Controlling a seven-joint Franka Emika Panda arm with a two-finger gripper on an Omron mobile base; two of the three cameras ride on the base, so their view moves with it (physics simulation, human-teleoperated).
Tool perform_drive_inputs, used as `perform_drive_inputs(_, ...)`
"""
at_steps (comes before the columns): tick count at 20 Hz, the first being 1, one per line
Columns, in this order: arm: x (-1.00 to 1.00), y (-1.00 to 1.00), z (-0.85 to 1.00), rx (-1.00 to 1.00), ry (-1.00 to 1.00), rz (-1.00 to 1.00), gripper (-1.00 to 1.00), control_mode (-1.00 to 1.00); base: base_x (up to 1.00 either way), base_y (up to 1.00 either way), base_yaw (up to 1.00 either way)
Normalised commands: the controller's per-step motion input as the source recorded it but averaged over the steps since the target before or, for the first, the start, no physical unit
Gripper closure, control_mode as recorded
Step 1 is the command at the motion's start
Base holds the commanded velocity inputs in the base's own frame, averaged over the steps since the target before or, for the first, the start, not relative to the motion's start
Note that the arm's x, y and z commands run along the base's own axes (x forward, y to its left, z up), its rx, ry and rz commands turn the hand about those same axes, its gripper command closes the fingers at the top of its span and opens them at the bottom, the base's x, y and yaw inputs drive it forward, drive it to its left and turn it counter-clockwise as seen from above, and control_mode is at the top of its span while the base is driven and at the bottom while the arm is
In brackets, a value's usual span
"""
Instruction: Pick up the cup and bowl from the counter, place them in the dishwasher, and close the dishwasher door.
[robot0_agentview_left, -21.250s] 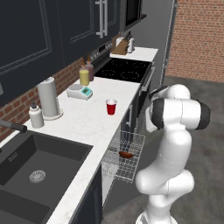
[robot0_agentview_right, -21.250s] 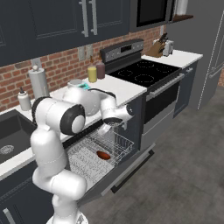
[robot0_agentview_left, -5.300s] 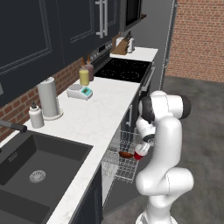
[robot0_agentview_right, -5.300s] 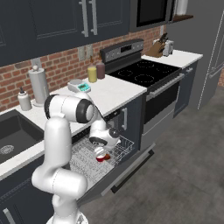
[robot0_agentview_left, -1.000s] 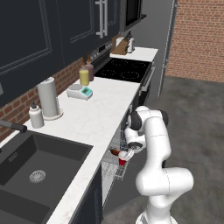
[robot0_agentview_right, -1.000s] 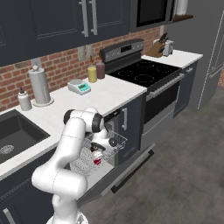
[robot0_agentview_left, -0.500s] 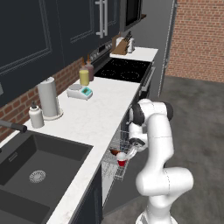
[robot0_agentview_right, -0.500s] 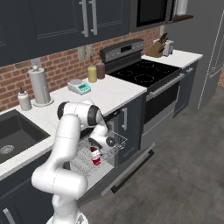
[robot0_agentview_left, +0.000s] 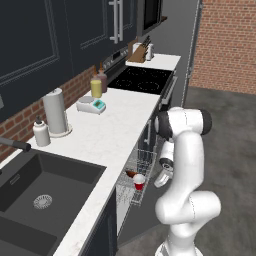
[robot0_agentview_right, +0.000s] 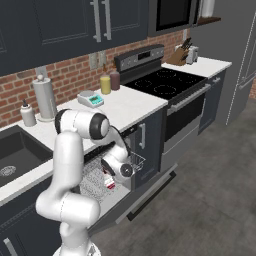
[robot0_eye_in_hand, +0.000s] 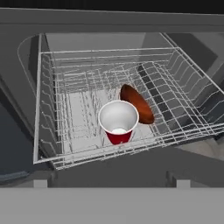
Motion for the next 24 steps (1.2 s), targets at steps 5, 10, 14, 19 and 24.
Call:
perform_drive_inputs(5, -0.26, -0.17, 0.59, -0.01, 0.0, -0.01, -1.0, -1.0, 0.0, 0.0, 0.0)
perform_drive_inputs(10, 0.0, 0.0, 0.59, -0.1, 0.01, 0.0, -1.0, -1.0, 0.0, 0.0, 0.0)
perform_drive_inputs(14, 0.0, 0.0, 0.35, -0.19, 0.03, 0.0, -1.0, -1.0, 0.0, 0.0, 0.0)
perform_drive_inputs(19, -0.03, -0.12, 0.04, -0.19, 0.0, 0.0, -1.0, -1.0, 0.0, 0.0, 0.0)
perform_drive_inputs(24, -0.02, -0.17, -0.09, -0.09, 0.0, 0.0, -1.0, -1.0, 0.0, 0.0, 0.0)
